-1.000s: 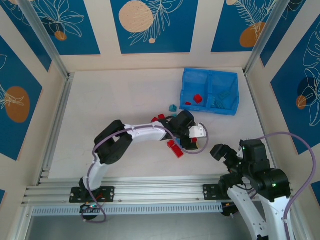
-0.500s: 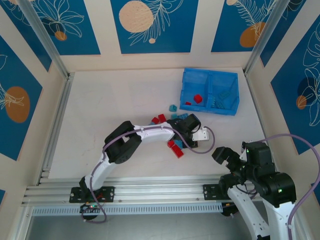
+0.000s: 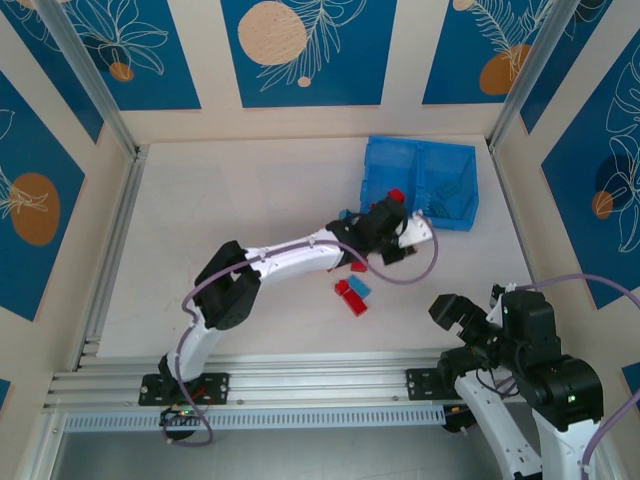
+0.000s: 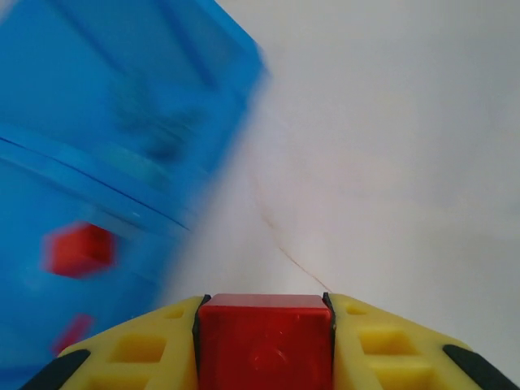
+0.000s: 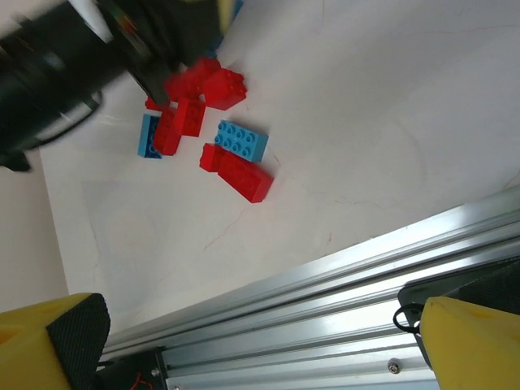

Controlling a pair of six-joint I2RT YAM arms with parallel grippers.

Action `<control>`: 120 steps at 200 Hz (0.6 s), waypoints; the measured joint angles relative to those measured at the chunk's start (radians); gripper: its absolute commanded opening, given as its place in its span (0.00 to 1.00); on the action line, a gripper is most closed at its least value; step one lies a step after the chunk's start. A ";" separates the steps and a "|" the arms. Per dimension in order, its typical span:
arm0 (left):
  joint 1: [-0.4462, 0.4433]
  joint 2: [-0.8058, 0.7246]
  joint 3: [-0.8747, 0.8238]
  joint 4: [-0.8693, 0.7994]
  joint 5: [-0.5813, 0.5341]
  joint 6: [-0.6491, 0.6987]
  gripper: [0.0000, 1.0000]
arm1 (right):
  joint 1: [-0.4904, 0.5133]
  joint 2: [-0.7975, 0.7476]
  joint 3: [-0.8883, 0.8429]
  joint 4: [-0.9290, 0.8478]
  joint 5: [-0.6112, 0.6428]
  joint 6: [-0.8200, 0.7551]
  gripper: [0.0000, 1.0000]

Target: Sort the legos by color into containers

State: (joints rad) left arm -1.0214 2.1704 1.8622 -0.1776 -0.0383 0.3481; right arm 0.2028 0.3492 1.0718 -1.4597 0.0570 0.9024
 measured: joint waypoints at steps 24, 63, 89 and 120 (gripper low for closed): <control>0.053 0.089 0.237 0.049 -0.071 -0.055 0.17 | 0.000 -0.001 0.000 0.001 -0.001 0.011 0.99; 0.147 0.396 0.679 0.032 -0.167 -0.135 0.21 | 0.000 -0.027 0.000 0.000 -0.002 0.030 0.99; 0.178 0.553 0.802 -0.001 -0.203 -0.182 0.29 | 0.000 -0.037 0.000 -0.004 -0.007 0.038 0.99; 0.183 0.615 0.803 -0.056 -0.203 -0.216 0.44 | 0.000 -0.039 0.004 -0.012 -0.010 0.042 0.99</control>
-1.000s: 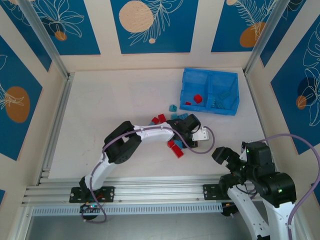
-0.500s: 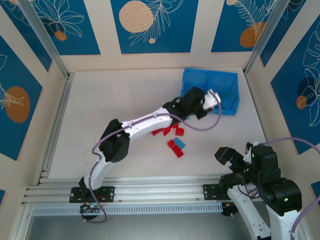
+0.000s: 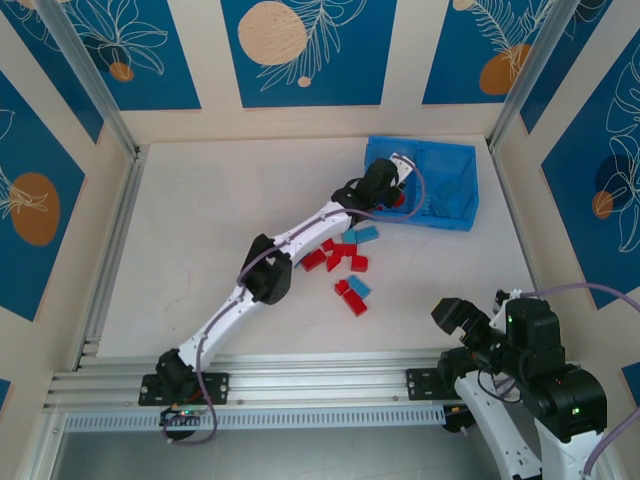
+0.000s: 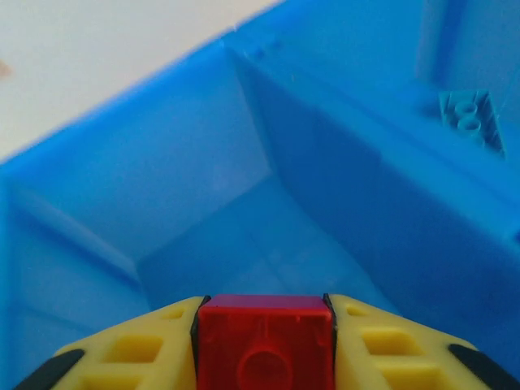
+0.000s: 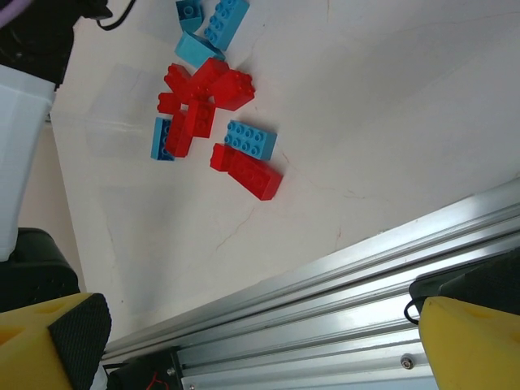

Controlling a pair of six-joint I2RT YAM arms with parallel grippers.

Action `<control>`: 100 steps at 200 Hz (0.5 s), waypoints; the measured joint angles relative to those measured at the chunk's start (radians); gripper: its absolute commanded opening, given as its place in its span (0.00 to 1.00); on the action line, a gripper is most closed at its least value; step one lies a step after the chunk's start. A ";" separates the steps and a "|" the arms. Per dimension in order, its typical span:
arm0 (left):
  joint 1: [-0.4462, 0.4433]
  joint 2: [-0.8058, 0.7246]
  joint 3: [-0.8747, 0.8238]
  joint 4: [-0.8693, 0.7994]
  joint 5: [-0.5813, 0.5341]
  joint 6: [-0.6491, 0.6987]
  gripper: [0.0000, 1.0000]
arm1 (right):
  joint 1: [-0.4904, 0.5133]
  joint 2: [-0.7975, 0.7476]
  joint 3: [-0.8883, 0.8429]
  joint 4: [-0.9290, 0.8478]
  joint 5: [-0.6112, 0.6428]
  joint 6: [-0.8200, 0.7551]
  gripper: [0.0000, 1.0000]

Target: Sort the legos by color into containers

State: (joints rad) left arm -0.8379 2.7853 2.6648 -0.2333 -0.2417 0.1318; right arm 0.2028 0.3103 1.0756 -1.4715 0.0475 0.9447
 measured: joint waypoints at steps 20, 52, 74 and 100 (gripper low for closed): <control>-0.002 0.000 0.003 -0.017 0.005 -0.018 0.47 | 0.000 0.000 0.000 0.001 -0.001 0.002 0.99; -0.005 -0.023 -0.001 -0.015 0.009 -0.021 0.52 | 0.000 0.000 0.000 0.006 -0.009 0.006 0.99; -0.010 -0.110 -0.091 -0.008 0.028 -0.018 0.51 | -0.001 0.000 -0.003 0.015 -0.016 0.006 0.99; -0.025 -0.356 -0.395 0.092 0.077 -0.018 0.50 | -0.002 0.004 -0.022 0.029 -0.024 0.005 0.98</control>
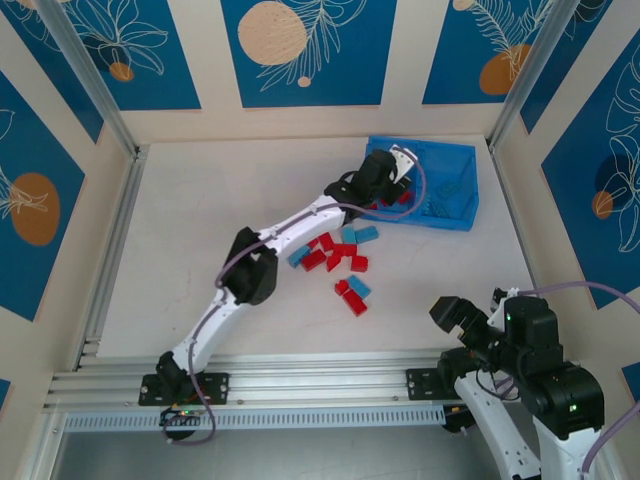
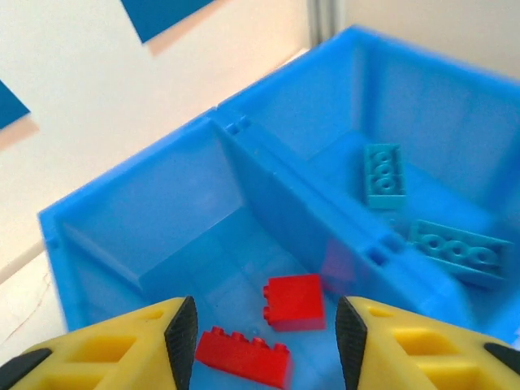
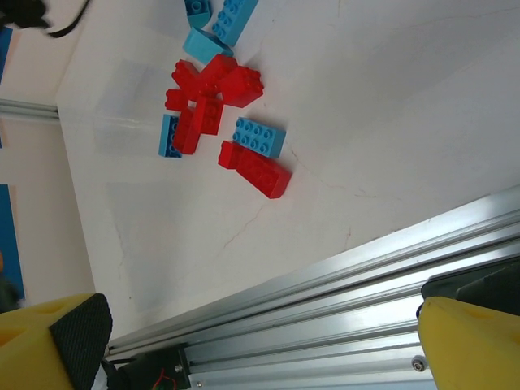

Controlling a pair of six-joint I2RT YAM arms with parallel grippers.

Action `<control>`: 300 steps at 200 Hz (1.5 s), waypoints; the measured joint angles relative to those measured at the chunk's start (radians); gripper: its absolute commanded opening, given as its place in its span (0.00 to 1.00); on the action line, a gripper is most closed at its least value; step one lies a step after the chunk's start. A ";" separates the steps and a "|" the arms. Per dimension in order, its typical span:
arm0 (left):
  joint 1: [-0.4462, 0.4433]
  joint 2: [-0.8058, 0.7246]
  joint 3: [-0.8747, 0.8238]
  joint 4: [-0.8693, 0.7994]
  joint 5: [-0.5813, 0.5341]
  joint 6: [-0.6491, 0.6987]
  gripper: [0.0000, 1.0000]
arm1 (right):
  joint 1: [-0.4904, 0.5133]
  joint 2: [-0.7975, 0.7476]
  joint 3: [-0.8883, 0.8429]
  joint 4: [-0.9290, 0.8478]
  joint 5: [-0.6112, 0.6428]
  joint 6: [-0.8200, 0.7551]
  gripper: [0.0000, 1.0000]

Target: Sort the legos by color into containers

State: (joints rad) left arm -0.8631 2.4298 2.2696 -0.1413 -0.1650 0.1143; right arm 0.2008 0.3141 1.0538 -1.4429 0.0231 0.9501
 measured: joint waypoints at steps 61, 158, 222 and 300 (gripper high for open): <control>-0.023 -0.824 -0.836 0.349 0.180 0.068 0.51 | 0.001 0.181 -0.119 0.181 -0.069 -0.037 0.95; -0.024 -1.754 -1.532 -0.042 0.311 0.459 0.73 | 0.375 0.946 0.000 0.641 0.197 -0.185 0.80; -0.024 -1.973 -1.740 -0.204 0.310 0.589 1.00 | 0.383 1.423 0.272 0.782 0.350 -0.419 0.70; -0.024 -1.931 -1.755 -0.219 0.302 0.644 1.00 | 0.346 1.681 0.433 0.794 0.378 -0.514 0.53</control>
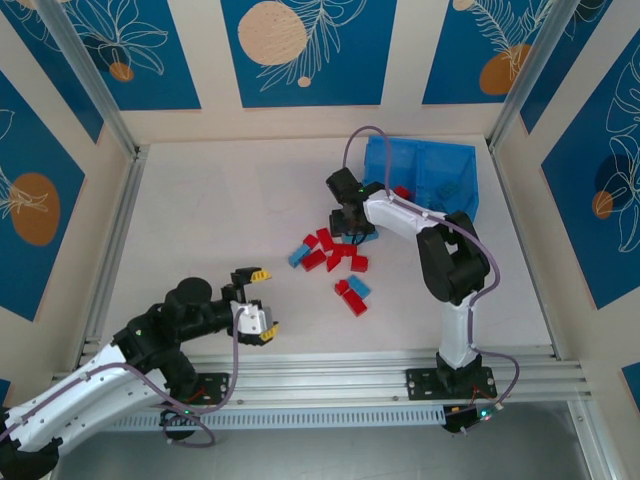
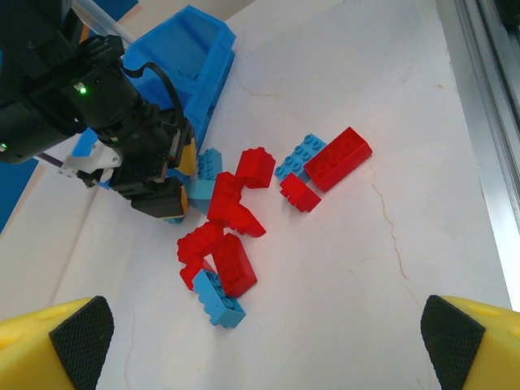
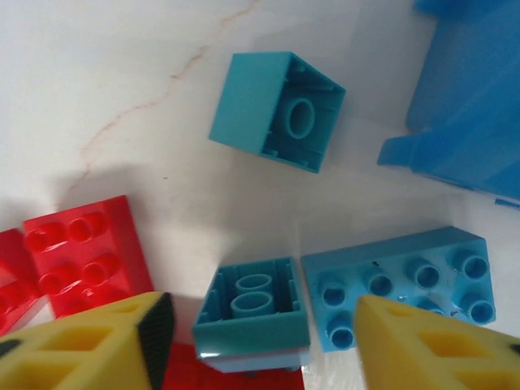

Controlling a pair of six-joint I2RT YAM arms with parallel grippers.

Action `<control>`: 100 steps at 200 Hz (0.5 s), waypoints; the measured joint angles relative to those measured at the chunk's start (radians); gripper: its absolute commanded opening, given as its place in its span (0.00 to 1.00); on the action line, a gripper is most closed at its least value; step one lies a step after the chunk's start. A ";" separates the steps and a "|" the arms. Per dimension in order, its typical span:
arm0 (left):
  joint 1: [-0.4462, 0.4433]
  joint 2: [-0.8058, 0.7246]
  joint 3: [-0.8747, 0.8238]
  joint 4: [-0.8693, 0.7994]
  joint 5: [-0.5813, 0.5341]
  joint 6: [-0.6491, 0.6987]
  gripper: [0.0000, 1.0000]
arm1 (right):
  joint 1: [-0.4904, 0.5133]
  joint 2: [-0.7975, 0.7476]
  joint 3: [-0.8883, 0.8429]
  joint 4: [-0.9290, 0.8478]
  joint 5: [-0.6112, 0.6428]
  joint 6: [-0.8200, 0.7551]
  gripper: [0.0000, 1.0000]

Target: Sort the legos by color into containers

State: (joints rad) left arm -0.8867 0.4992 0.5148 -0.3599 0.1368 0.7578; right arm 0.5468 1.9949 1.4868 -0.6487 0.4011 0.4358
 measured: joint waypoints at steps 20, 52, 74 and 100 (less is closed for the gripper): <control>0.000 0.003 0.000 0.001 0.000 0.009 1.00 | -0.003 0.014 0.000 -0.003 0.000 -0.010 0.48; 0.001 0.026 0.000 0.001 0.000 0.013 1.00 | -0.003 0.021 0.000 -0.005 -0.001 -0.011 0.37; 0.003 0.034 0.000 0.001 0.001 0.013 1.00 | -0.001 0.019 0.000 -0.006 0.001 -0.010 0.29; 0.006 0.033 0.000 0.005 0.001 0.012 1.00 | 0.007 -0.013 -0.016 -0.017 0.019 -0.011 0.27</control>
State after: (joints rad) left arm -0.8810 0.5323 0.5148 -0.3546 0.1379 0.7700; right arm 0.5541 1.9816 1.4704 -0.6655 0.4202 0.4248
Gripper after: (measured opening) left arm 0.998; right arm 0.321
